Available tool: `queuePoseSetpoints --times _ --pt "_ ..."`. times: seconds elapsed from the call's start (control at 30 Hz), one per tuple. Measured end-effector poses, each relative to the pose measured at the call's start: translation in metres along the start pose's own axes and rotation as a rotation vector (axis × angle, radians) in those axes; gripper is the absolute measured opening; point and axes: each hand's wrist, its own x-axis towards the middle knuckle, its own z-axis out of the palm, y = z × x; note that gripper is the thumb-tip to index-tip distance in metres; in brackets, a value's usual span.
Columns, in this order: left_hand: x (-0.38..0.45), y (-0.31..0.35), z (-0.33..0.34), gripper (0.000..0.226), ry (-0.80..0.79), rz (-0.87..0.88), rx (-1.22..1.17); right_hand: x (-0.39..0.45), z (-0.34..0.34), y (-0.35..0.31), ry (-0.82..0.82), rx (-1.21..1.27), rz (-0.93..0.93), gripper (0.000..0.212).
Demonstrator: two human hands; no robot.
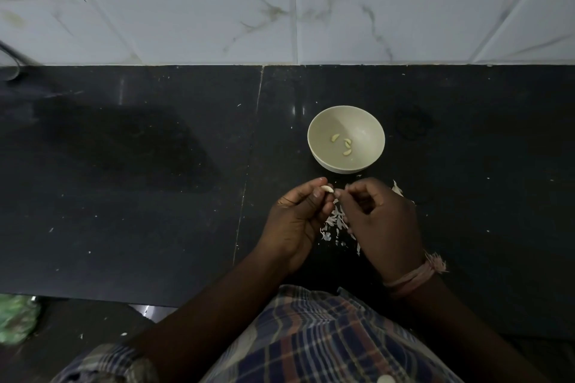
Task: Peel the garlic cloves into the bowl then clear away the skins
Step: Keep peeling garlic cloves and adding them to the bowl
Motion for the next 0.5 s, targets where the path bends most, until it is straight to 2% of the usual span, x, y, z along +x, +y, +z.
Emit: queuePoseSetpoints --times 0.13,0.27,0.43,0.5 --pt "0.0016 -0.0001 -0.0014 0.023 0.032 0.012 -0.006 -0.0014 -0.0037 -0.0015 -0.015 -0.058 -0.034 0.03" --pt "0.0021 -0.0003 -0.0028 0.018 0.046 0.008 -0.022 -0.0012 -0.004 0.0022 -0.049 -0.075 0.001 0.003" --pt "0.0018 0.0012 -0.0032 0.02 0.039 0.014 -0.027 -0.0017 -0.0022 -0.0007 -0.122 -0.057 -0.01 0.03" --pt "0.0019 0.0009 -0.0035 0.022 0.039 0.019 -0.021 -0.0043 -0.0018 -0.0038 -0.094 -0.054 -0.042 0.029"
